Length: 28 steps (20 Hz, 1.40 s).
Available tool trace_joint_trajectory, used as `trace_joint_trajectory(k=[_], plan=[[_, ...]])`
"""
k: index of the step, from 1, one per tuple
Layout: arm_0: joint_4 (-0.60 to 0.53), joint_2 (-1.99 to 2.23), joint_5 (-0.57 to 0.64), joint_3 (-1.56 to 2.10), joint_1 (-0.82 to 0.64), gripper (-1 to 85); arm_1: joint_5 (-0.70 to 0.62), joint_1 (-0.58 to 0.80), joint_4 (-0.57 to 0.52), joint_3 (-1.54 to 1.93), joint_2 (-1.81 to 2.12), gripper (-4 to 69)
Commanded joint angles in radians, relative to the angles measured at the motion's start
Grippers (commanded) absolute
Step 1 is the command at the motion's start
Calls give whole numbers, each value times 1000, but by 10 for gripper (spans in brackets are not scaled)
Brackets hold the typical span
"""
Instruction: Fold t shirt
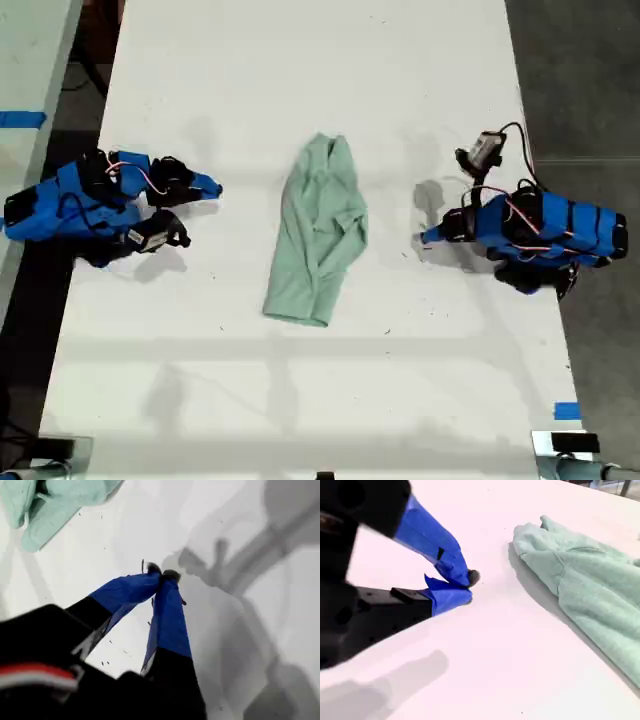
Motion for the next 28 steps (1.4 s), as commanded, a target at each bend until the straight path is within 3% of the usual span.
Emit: trace_joint_trajectory(k=[1,4,6,8,10,13,17,22,26,27,28], plan=[[-259,2,5,34,209,-4,295,-144,-23,-106,-60,9],[-307,-304,-8,-155,212,-4,390,-176,-43,-479,-624,8],[-302,-833,-9,-522,281,-4,459,-236,-46,-755,-976,8],[-104,-1424,15,-1063,356,-3,514,-304,-48,-959,-1186,64],[84,-1848,95,-1537,419,69,554,-370,-38,-1126,-1353,119],[227,-2118,118,-1901,505,184,575,-433,14,-1373,-1603,208],[253,-2168,69,-1954,589,179,555,-471,101,-1724,-1936,355],[291,-2229,-52,-1953,667,186,520,-468,101,-1873,-2108,360],[288,-2514,-40,-2036,601,204,517,-476,77,-1876,-2138,357],[288,-2600,-15,-2140,601,169,514,-476,71,-1875,-2148,356],[293,-2666,-9,-2233,606,47,509,-476,61,-1875,-2158,353]])
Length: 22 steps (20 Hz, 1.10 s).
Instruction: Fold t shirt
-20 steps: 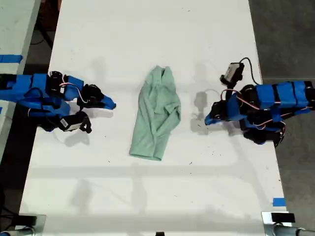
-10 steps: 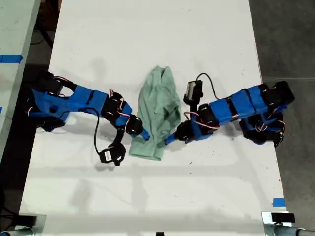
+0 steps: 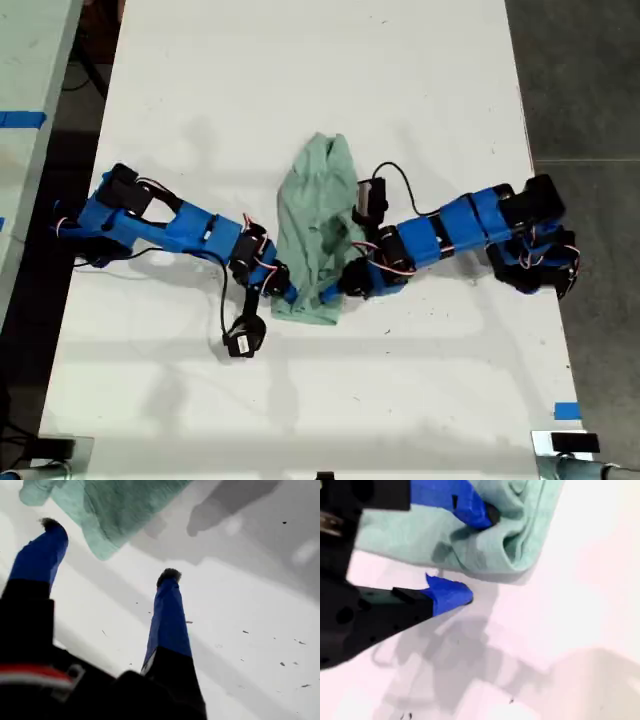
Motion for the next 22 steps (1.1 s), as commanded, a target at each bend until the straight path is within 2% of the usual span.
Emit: trace_joint_trajectory(k=[1,3,6,9,10,11,14,19,22], plan=[[-25,-135,18,-202,-20,-3,-25,-11,-38,-71,-9,350],[-46,-121,18,-201,-17,-3,-37,-5,-69,-78,-46,343],[-41,-100,20,-201,-11,-3,-41,3,-103,-69,-89,273],[-55,-97,28,-201,-8,-3,-38,3,-175,-69,-160,120],[-67,-92,34,-201,-6,-3,-38,2,-198,-78,-186,19],[-78,-89,38,-201,-5,-3,-43,-2,-224,-87,-212,15],[-86,-81,44,-201,2,-3,-29,-18,-206,-106,-236,15],[-87,34,74,-201,21,-3,-26,-37,18,-288,-189,15],[-89,184,120,-201,17,-3,-77,-23,57,-310,-67,15]])
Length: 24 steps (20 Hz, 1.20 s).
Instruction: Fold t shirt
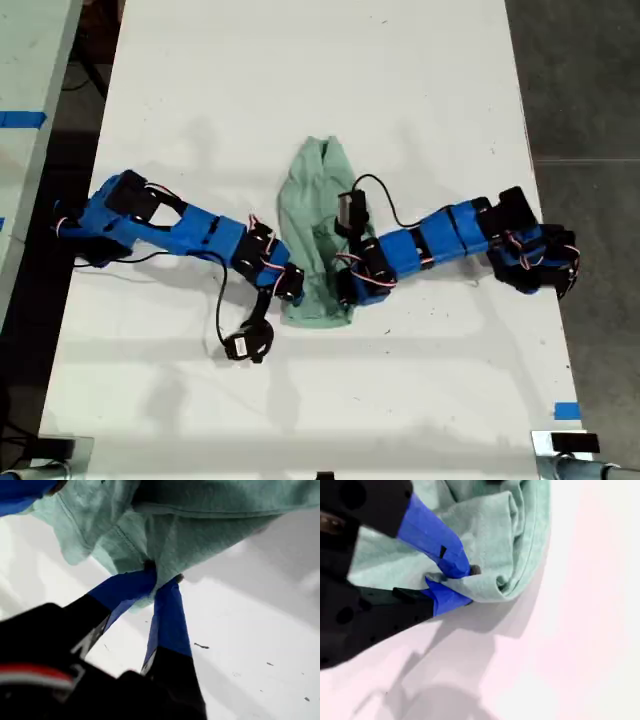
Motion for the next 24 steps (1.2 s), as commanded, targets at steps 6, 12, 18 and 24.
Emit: trace_joint_trajectory(k=[6,12,18,24], plan=[[176,474,169,41,-213,-3,-327,279,117,-29,417,15],[219,448,367,91,-621,-3,-632,704,28,46,411,15],[259,255,563,78,-856,380,-729,882,-63,-5,206,537],[354,500,480,138,-917,316,-739,904,118,5,417,554]])
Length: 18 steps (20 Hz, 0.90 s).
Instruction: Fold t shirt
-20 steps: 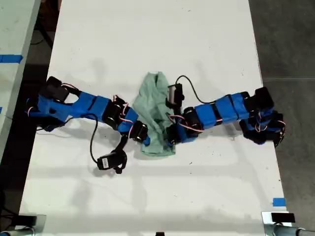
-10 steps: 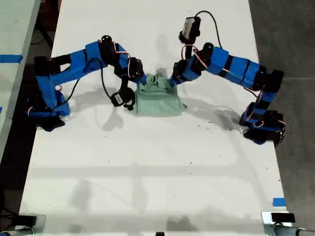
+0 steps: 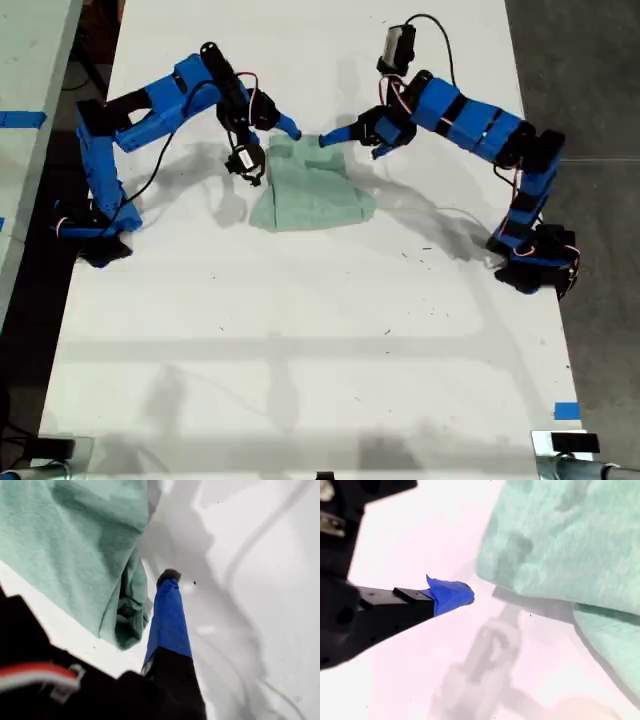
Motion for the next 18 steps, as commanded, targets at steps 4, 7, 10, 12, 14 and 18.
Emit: trace_joint_trajectory(k=[4,7,10,12,14,18], plan=[[15,489,-141,129,57,270,2,-81,190,52,434,518],[-3,776,-359,305,310,15,225,-216,178,446,893,20],[-253,1209,-531,818,518,-3,417,-442,-38,1028,1582,14],[-479,1439,-617,1221,614,-3,565,-578,-25,1348,1945,13],[-683,1499,-624,1516,630,-3,629,-661,-20,1626,2120,13],[-827,1692,-606,1928,531,-3,640,-741,-104,1922,2118,13]])
